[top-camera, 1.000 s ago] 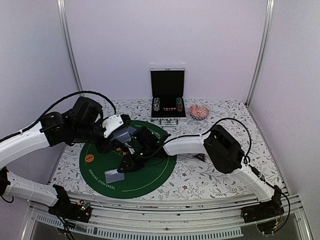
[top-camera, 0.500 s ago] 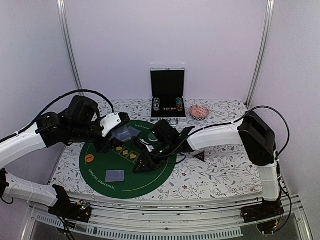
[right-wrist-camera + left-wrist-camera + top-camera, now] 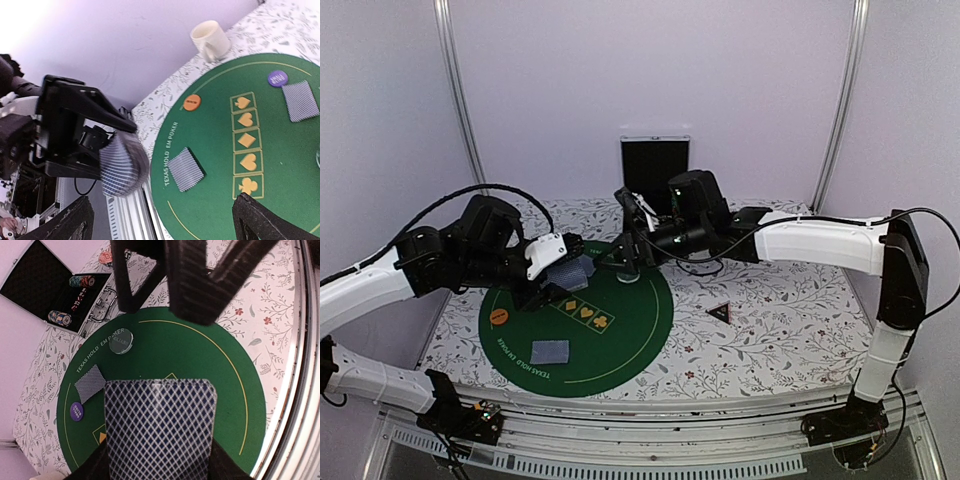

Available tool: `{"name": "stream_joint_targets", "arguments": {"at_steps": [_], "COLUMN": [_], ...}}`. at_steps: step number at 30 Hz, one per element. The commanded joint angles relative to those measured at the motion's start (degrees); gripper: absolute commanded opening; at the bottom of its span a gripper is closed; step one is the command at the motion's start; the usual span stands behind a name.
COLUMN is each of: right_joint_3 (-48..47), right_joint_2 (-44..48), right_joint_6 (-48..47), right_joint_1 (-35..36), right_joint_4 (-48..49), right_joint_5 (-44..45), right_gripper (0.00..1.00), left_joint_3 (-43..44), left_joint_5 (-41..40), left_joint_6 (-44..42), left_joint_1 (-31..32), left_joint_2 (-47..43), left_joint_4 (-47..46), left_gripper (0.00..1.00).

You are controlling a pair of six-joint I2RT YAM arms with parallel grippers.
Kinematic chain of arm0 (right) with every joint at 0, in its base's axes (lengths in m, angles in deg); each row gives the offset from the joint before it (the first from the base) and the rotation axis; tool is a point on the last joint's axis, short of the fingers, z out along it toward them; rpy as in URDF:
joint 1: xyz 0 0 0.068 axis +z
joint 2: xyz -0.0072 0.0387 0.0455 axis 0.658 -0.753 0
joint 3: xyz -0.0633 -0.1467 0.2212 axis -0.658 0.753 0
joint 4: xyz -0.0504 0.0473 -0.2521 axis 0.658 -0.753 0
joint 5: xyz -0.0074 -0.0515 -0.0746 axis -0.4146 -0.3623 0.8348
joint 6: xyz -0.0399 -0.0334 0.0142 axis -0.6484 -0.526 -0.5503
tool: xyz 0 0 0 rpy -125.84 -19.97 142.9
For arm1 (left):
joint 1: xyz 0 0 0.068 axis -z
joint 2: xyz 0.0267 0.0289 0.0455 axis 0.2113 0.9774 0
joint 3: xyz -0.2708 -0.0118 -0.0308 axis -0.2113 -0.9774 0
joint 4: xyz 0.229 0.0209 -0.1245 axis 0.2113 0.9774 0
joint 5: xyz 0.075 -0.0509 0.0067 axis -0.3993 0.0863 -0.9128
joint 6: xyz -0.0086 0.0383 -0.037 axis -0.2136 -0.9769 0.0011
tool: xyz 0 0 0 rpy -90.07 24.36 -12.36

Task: Distribute texas hold em gaming equipment
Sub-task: Pick up the poker card from the face-down deck piles.

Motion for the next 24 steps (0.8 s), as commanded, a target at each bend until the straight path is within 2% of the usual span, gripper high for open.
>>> {"name": "stream_joint_targets", "arguments": {"at_steps": [1, 10, 13, 24], "right_joint_3": [-6.6, -14.4, -15.4, -9.1], "right_joint_2": [-4.8, -13.0, -14.2, -8.5], "right_joint_6": [-2.3, -2.2, -2.8, -3.5], "right_joint_1": [2.9, 3.0, 3.1, 1.6], "right_joint_4": [1.7, -1.2, -2.6, -4.8], "right_joint_5": [-2.3, -2.6, -1.5, 2.8], "right_gripper": [0.99, 1.0, 0.97, 0.82], "left_joint_3": [-0.1, -0.6, -0.5, -1.1], "left_joint_5": [0.3, 2.2, 2.2, 2.2], "left_joint_6": [-1.0, -1.6, -1.6, -1.8], "left_joint_1": [0.9, 1.6, 1.7, 1.8], "left_joint_2": [0.6, 0.7, 0.7, -0.2], "left_joint_4": [-1.1, -1.4, -1.5, -1.6], "left_gripper": [0.53, 0.53, 0.53, 0.53]}}
